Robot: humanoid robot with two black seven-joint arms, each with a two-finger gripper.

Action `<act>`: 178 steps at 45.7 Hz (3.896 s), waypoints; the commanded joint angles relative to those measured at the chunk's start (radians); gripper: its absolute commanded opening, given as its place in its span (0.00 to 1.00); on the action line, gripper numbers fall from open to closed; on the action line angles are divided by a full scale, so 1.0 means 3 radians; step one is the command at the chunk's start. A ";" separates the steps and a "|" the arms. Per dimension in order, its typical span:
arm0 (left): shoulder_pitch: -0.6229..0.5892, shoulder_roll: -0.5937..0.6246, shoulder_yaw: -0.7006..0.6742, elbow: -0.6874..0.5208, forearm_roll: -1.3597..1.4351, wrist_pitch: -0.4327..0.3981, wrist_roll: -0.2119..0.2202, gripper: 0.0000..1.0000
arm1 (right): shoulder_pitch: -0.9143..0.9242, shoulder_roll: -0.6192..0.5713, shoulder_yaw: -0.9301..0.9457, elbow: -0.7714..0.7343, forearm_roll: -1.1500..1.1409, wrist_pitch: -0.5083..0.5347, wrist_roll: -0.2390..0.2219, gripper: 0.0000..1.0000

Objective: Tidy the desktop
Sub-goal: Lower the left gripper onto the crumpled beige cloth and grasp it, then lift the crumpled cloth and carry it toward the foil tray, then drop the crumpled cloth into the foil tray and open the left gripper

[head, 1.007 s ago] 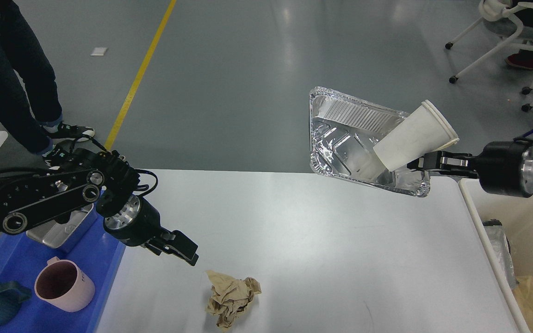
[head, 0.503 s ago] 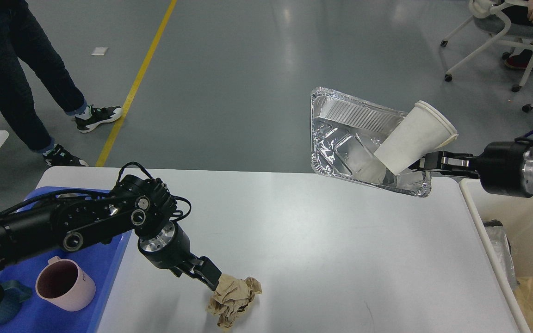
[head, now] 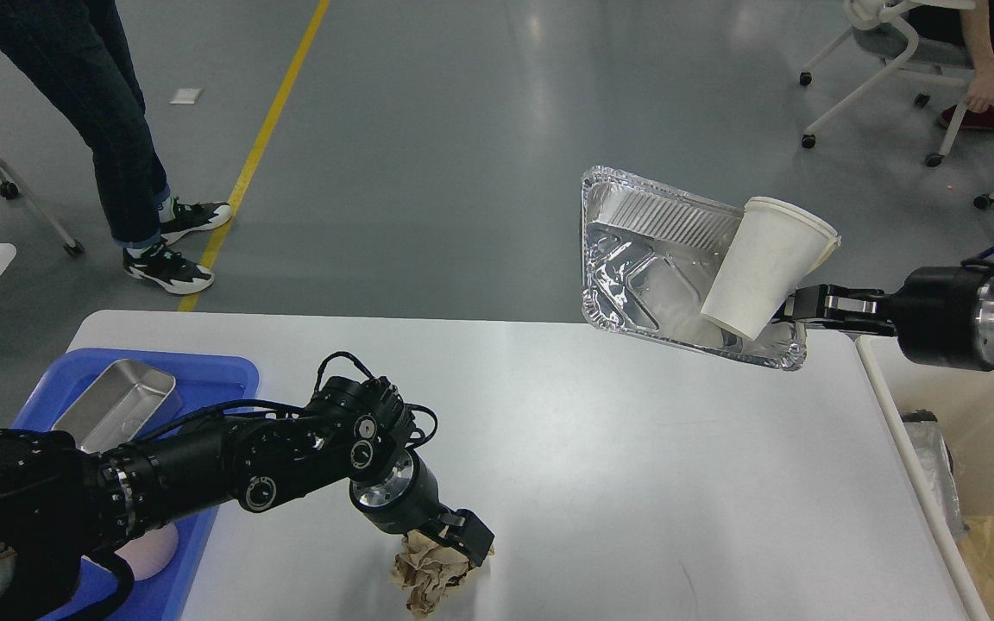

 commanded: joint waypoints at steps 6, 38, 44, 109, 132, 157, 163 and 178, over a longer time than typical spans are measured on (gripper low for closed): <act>0.0005 -0.0013 -0.0002 -0.0010 0.0031 0.0007 0.0173 0.64 | 0.0000 -0.0043 0.0004 0.0000 0.0005 -0.0005 0.0000 0.00; 0.0021 -0.0049 -0.0007 -0.0056 0.0051 0.0165 0.0440 0.00 | 0.0000 -0.0043 0.0009 -0.0005 0.0000 -0.0005 0.0000 0.00; 0.0005 0.0018 -0.0033 -0.0056 0.0046 0.0221 0.0501 0.00 | 0.0000 -0.0049 0.0009 -0.0005 0.0005 -0.0005 0.0000 0.00; -0.0480 0.0959 -0.2543 -0.0383 -0.0552 -0.0223 0.0537 0.02 | -0.0670 0.0309 -0.0175 -0.0005 -0.0010 0.0291 -0.0031 0.00; -0.0895 0.0248 -0.2334 -0.0286 -0.0572 -0.0219 0.0532 0.03 | -0.0613 0.0488 -0.0196 -0.0010 -0.0010 0.0424 -0.0031 0.00; -0.1299 -0.0606 -0.2272 0.0113 -0.0567 -0.0070 0.0537 0.07 | -0.0516 0.0785 -0.0216 -0.0005 -0.0036 0.0440 -0.0174 0.00; -0.1278 -0.0682 -0.2053 0.0108 -0.0578 -0.0075 0.0537 0.07 | -0.0521 0.0764 -0.0206 -0.0015 -0.0031 0.0450 -0.0189 0.00; -0.1268 -0.0642 -0.2042 0.0067 -0.0588 -0.0336 0.0542 0.08 | -0.0465 0.0739 -0.0201 -0.0276 -0.0026 0.0450 -0.0245 0.00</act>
